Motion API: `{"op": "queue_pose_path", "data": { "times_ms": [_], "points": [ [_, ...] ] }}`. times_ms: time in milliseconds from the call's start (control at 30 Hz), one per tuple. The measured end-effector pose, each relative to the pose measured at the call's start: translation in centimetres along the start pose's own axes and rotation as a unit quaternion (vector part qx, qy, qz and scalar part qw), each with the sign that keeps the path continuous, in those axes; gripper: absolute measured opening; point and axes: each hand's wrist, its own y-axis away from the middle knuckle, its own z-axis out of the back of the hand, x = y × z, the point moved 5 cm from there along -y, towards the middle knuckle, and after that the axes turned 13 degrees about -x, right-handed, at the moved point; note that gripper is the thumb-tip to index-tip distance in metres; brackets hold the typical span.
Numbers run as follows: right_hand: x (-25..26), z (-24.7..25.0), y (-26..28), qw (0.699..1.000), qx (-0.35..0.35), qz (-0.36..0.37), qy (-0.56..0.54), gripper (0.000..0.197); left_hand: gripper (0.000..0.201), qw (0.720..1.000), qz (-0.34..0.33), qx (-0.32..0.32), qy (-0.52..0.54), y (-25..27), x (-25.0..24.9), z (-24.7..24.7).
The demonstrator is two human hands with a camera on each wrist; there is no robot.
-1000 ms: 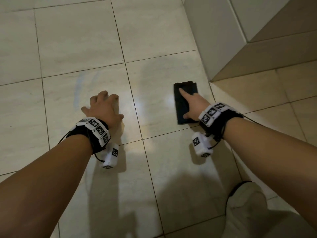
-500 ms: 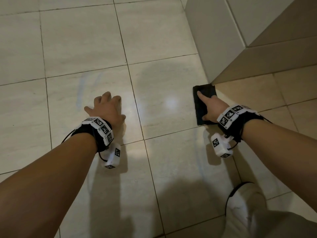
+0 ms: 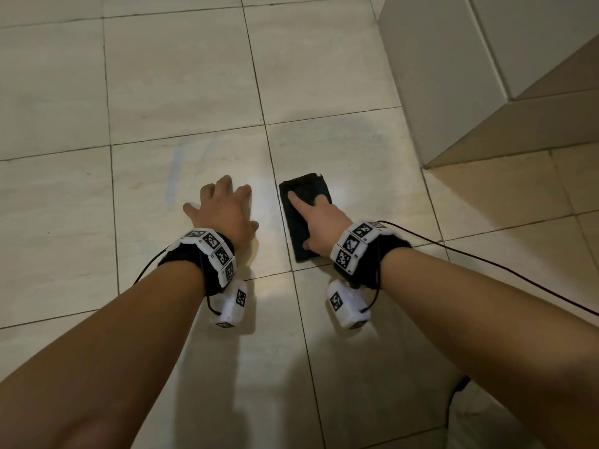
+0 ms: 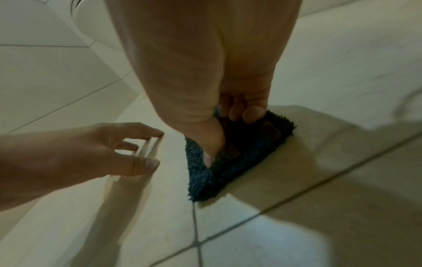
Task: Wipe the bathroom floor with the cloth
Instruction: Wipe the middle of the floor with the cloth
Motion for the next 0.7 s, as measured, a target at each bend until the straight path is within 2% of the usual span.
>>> {"op": "queue_pose_path", "data": {
  "times_ms": [167, 433, 567, 700],
  "points": [
    [2.0, 0.4, -2.3, 1.0, -0.003, 0.009, 0.003, 0.095, 0.062, 1.0, 0.004, 0.0, -0.002, -0.1, 0.1, -0.3],
    [2.5, 2.6, -7.5, 0.997, -0.078, -0.024, -0.017, 0.07, 0.065, 0.999, 0.008, 0.026, -0.026, -0.5, -0.4, -0.1],
    [0.4, 3.8, -9.1, 0.995, -0.091, -0.034, -0.019, 0.07, 0.063, 0.999, 0.012, 0.03, -0.022, -0.4, -0.3, 0.0],
    [-5.7, 6.6, -9.9, 0.99, -0.099, -0.101, -0.008, 0.072, 0.066, 0.999, 0.01, 0.042, -0.024, -0.4, 0.1, 0.1]
  ]
}}
